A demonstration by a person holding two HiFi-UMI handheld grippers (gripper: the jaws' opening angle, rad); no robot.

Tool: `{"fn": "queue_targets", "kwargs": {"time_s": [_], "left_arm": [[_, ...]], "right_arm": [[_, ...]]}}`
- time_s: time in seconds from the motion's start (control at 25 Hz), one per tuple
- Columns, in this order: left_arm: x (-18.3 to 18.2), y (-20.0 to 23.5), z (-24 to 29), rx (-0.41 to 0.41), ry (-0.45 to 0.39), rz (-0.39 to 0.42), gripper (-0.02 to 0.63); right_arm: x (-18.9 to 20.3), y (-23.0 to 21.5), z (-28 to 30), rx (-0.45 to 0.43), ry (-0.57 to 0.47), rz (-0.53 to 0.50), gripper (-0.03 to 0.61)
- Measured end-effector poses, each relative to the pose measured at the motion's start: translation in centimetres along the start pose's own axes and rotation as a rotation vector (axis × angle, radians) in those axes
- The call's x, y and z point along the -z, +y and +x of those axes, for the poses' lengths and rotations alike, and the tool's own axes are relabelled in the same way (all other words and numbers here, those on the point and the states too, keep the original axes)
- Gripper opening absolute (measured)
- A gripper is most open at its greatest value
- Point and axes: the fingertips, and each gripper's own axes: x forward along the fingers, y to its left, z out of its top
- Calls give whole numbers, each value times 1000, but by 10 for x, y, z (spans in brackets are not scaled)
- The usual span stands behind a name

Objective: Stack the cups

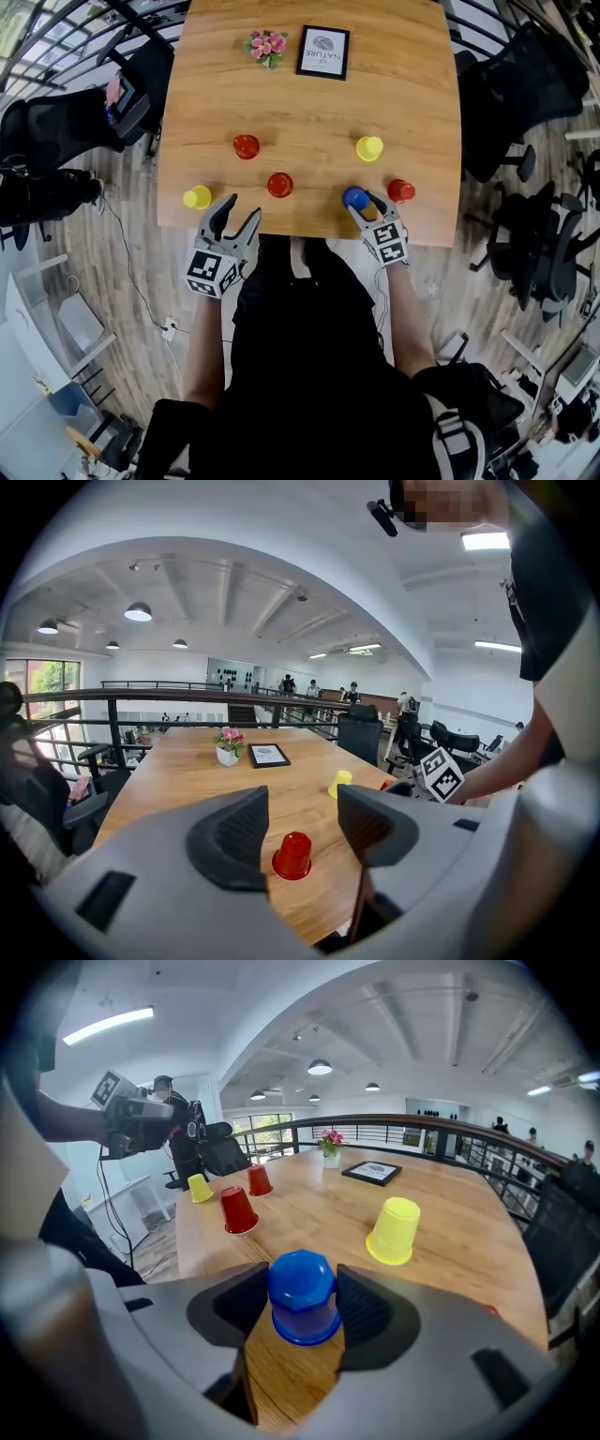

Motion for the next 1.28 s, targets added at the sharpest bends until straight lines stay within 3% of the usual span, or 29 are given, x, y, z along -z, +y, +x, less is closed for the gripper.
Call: {"fn": "queue_targets", "kwargs": {"time_s": [1.28], "left_arm": [[4, 55, -17, -43, 10, -42, 253]], "right_arm": [[-63, 62, 75, -140, -9, -65, 239]]}}
